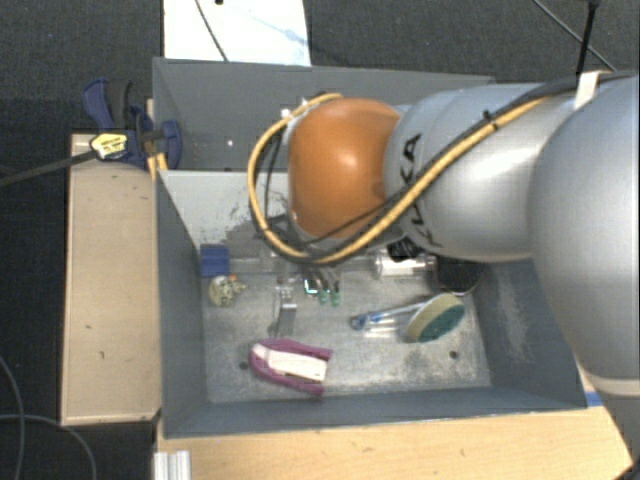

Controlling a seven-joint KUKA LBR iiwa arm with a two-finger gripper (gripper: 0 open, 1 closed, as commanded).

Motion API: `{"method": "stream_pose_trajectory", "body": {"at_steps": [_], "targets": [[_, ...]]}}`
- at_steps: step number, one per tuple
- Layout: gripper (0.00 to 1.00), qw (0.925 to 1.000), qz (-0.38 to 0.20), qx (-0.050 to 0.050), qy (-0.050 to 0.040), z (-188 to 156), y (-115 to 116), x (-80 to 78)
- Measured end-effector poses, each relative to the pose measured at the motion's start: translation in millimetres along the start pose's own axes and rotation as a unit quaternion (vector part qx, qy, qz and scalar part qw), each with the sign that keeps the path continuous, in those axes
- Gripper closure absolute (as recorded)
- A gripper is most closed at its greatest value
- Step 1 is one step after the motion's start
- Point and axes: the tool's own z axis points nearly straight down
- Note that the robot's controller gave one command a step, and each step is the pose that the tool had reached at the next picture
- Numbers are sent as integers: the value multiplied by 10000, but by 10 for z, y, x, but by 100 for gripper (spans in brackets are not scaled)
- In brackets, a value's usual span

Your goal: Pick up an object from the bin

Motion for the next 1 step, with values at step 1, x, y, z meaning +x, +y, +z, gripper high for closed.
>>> {"method": "stream_pose_trajectory", "body": {"at_steps": [1], "targets": [[0,9681,-2504,4,-28,47,-50,555]]}}
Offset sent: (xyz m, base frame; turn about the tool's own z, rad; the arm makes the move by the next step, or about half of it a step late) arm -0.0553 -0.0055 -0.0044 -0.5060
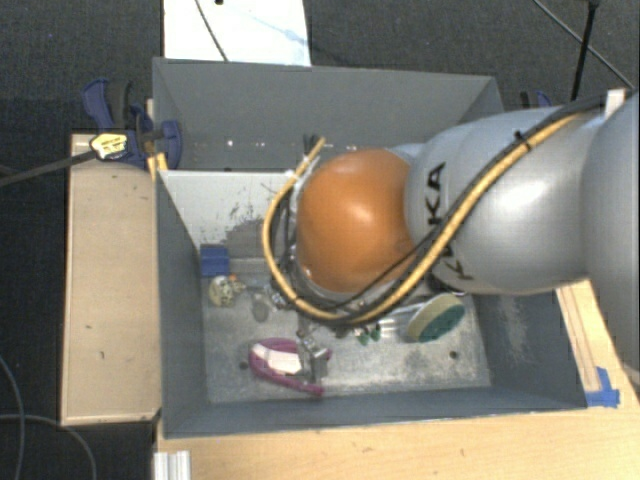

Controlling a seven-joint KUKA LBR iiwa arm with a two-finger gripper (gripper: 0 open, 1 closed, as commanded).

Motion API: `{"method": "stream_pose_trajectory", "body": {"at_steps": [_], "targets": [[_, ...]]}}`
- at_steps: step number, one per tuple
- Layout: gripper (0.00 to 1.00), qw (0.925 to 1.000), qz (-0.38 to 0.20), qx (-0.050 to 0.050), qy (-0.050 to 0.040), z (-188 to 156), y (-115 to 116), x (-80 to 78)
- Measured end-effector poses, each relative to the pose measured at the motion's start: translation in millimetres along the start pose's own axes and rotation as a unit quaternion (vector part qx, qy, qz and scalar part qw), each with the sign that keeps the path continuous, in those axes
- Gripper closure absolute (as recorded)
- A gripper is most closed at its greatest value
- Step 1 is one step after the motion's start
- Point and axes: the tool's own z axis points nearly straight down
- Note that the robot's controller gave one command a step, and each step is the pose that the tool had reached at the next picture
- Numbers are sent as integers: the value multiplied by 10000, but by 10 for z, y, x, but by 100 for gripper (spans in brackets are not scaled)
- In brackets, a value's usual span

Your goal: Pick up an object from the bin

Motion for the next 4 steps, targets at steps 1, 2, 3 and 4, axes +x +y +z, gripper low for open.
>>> {"method": "stream_pose_trajectory", "body": {"at_steps": [1,2,3,4], "targets": [[0,10000,84,-6,24,942,-202,53],[100,9999,116,-8,-47,866,-191,0],[100,9965,832,-21,13,901,-498,-461],[100,9901,1401,0,5,885,-505,-438]]}}
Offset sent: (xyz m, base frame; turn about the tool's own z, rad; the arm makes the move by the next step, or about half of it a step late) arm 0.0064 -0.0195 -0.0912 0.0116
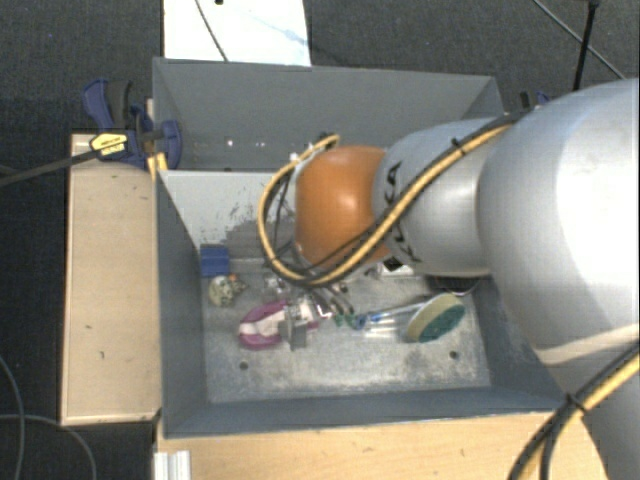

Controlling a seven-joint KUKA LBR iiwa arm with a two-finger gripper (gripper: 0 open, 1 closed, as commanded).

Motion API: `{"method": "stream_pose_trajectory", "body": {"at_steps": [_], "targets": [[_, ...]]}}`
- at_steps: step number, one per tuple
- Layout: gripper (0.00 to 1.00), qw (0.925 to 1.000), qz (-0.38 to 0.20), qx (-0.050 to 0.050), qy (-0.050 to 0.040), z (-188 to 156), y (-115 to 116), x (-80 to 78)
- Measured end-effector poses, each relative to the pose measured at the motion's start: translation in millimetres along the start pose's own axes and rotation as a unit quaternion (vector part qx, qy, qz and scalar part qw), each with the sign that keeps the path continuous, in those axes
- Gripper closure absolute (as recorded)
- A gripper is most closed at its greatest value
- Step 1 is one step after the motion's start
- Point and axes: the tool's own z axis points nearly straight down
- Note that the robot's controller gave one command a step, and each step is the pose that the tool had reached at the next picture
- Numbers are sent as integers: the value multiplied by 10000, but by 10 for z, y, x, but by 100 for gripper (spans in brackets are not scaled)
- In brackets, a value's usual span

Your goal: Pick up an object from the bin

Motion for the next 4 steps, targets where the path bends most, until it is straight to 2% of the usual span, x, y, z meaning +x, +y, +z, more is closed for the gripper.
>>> {"method": "stream_pose_trajectory", "body": {"at_steps": [1,2,3,4], "targets": [[100,9975,701,-1,-34,-100,51,130],[100,9986,528,-4,-6,-429,284,570],[0,9985,553,-2,-6,-412,270,559],[0,9917,-1285,1,-55,49,299,652]]}}
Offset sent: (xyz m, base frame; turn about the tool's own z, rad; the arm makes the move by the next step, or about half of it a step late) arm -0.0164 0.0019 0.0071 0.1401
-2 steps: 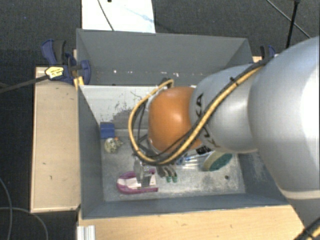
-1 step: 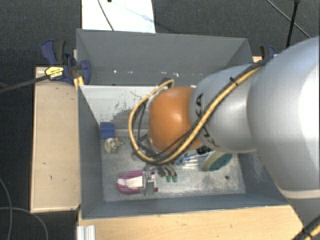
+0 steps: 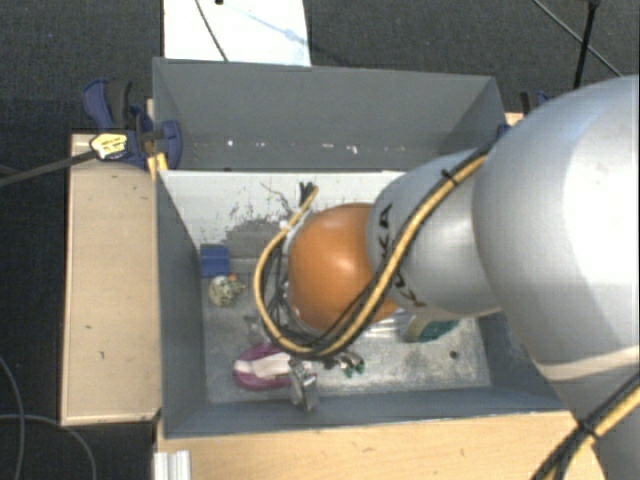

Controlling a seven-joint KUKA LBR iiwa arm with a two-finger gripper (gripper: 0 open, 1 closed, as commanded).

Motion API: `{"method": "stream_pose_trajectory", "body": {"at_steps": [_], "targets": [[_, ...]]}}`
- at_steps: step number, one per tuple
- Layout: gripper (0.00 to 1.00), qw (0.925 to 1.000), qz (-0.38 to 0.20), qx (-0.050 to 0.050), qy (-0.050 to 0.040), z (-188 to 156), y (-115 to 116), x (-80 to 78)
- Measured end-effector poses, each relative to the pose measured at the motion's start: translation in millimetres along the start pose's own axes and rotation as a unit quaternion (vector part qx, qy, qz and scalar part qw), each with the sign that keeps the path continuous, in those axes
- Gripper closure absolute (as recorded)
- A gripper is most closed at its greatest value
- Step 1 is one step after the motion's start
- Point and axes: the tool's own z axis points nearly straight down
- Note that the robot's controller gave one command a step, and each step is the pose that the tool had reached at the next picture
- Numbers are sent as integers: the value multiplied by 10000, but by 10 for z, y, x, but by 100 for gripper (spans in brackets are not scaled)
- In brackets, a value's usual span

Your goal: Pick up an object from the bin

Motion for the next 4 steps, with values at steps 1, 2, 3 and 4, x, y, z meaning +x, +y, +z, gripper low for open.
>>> {"method": "stream_pose_trajectory", "body": {"at_steps": [1,2,3,4], "targets": [[100,10000,26,2,3,-2,-5,3],[100,9981,621,-4,26,-40,-98,-136],[100,9975,711,6,-5,-1136,-283,-407],[100,9924,-1230,4,14,-1878,-460,-51]]}}
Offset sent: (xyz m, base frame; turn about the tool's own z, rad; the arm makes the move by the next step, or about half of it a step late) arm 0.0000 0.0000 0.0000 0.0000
